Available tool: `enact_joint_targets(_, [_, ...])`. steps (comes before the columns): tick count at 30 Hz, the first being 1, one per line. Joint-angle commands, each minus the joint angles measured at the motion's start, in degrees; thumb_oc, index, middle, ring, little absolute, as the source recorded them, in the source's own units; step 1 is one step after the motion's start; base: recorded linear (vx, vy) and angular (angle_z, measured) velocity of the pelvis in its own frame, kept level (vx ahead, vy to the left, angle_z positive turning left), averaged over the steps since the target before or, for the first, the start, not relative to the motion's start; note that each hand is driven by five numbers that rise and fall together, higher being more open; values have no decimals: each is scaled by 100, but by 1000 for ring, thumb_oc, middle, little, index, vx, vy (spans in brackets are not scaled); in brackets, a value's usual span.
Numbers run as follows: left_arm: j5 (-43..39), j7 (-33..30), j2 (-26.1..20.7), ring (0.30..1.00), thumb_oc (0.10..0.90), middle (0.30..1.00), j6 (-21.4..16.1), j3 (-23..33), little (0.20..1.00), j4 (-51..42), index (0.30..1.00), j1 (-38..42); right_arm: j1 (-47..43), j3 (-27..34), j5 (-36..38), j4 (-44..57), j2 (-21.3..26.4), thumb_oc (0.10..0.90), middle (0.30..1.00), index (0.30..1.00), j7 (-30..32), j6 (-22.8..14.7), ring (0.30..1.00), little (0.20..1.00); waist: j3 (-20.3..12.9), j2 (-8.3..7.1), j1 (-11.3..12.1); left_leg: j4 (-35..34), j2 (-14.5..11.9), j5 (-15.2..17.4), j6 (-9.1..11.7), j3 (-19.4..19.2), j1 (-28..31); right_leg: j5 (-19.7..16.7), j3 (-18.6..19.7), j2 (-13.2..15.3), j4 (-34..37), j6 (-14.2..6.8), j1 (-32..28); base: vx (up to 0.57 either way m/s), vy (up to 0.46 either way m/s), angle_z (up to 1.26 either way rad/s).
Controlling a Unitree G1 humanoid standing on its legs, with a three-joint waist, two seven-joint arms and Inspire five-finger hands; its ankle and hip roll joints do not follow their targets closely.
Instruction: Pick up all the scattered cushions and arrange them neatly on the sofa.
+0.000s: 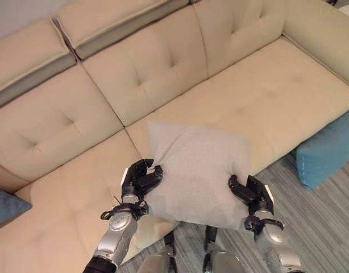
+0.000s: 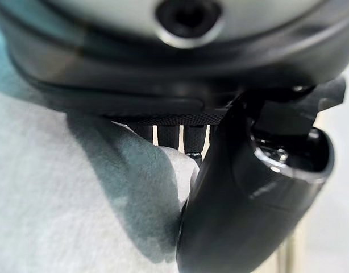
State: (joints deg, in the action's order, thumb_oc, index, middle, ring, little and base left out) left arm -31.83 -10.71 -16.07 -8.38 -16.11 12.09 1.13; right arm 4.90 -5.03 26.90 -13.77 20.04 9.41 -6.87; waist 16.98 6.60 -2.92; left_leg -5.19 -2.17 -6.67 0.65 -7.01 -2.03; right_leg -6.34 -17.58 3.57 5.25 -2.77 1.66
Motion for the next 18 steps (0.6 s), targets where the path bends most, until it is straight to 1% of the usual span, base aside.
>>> enact_joint_targets(1, [233, 567, 39, 300, 400, 300, -534, -74, 300, -598, 300, 261, -248, -117, -190, 932, -206, 400, 300, 300, -460, -639, 300, 300, -785, -357, 5, 451, 144, 794, 183, -41, 148, 1336, 79, 30, -710, -111, -263, -14, -98, 21])
enact_joint_targets(4, [57, 656, 103, 300, 400, 300, -517, 22, 300, -642, 300, 29, -155, -13, -304, 1084, -166, 400, 300, 300, -457, -626, 300, 300, -711, -475, 70, 1118, 124, 952, 238, 45, -59, 1417, -11, 34, -677, -2, -441, -29, -90, 28])
enact_joint_targets(5, [56, 656, 102, 300, 400, 300, -516, 23, 300, -643, 300, 31, -156, -12, -305, 1085, -167, 400, 300, 300, -457, -625, 300, 300, -726, -475, 62, 1119, 127, 938, 235, 53, -85, 1403, -20, 36, -669, -3, -424, -42, -71, 37])
enact_joint_targets(6, [-34, 620, 136, 300, 400, 300, -537, 41, 300, -653, 300, -37, -136, 45, -300, 1104, -161, 400, 300, 300, -415, -655, 300, 300, -644, -561, 126, 1510, 125, 972, 280, 26, -321, 1440, -101, 77, -625, 39, -557, -53, -52, 41])
enact_joint_targets(8, [-43, 577, 146, 300, 400, 300, -519, 6, 300, -670, 300, -68, -146, 102, -278, 1125, -195, 400, 300, 300, -338, -675, 300, 300, -608, -628, 166, 1686, 133, 937, 262, -128, -599, 1439, -230, 97, -558, 38, -610, -79, -52, 44])
enact_joint_targets(9, [-41, 550, 142, 300, 400, 300, -512, 4, 300, -665, 300, -77, -159, 149, -286, 1130, -209, 400, 300, 300, -269, -678, 300, 300, -614, -676, 181, 1737, 115, 876, 235, -342, -817, 1424, -320, 114, -516, 33, -605, -1, -42, 51])
enact_joint_targets(10, [-31, 535, 134, 300, 400, 300, -505, -6, 300, -667, 300, -76, -166, 173, -305, 1148, -234, 400, 300, 300, -214, -695, 300, 300, -669, -692, 169, 1670, 51, 935, 248, -620, -859, 1519, -342, 97, -494, -2, -645, 35, -18, 65])
enact_joint_targets(11, [18, 526, 113, 300, 400, 300, -501, -17, 300, -686, 300, -68, -202, 181, -316, 1175, -244, 400, 300, 300, -174, -690, 300, 300, -695, -688, 167, 1611, 17, 912, 176, -843, -897, 1528, -396, 86, -510, 17, -629, 109, 40, 74])
enact_joint_targets(12, [76, 536, 77, 300, 400, 300, -505, -27, 300, -690, 300, -57, -234, 166, -346, 1173, -246, 400, 300, 300, -166, -695, 300, 300, -767, -682, 179, 1432, -17, 908, 145, -962, -823, 1545, -431, 64, -525, -6, -617, 110, 68, 52])
enact_joint_targets(13, [130, 537, 51, 300, 400, 300, -499, -25, 300, -704, 300, -70, -228, 141, -367, 1198, -275, 400, 300, 300, -175, -689, 300, 300, -836, -686, 178, 1289, 5, 934, 93, -971, -721, 1562, -472, 49, -577, -30, -628, 165, 100, 27])
enact_joint_targets(14, [175, 490, 10, 300, 400, 300, -512, -9, 300, -737, 300, -92, -260, 96, -390, 1168, -291, 400, 300, 300, -161, -690, 300, 300, -840, -708, 224, 1314, 82, 956, 61, -833, -687, 1623, -488, 59, -714, -56, -628, 223, 146, 14])
enact_joint_targets(15, [171, 517, -35, 300, 400, 300, -504, 40, 300, -795, 300, -125, -247, 110, -406, 1209, -351, 400, 300, 300, -244, -650, 300, 300, -883, -736, 225, 1191, 145, 1027, -17, -766, -558, 1702, -539, 137, -1001, -113, -622, 163, 132, 2])
enact_joint_targets(16, [171, 517, -38, 300, 400, 300, -502, 41, 300, -798, 300, -129, -244, 109, -406, 1211, -354, 400, 300, 300, -245, -648, 300, 300, -881, -741, 224, 1180, 152, 1024, -21, -767, -548, 1709, -539, 144, -1013, -118, -622, 169, 154, -3])
enact_joint_targets(17, [219, 507, -58, 300, 400, 300, -490, 64, 300, -807, 300, -174, -241, 100, -411, 1209, -400, 400, 300, 300, -256, -637, 300, 300, -922, -741, 238, 1083, 195, 1085, -88, -774, -402, 1736, -566, 210, -1195, -160, -614, 71, 76, -4])
enact_joint_targets(18, [221, 506, -61, 300, 400, 300, -488, 65, 300, -812, 300, -181, -237, 98, -413, 1210, -403, 400, 300, 300, -256, -637, 300, 300, -918, -747, 240, 1064, 205, 1081, -95, -779, -382, 1748, -561, 223, -1219, -169, -614, 222, 282, 7])
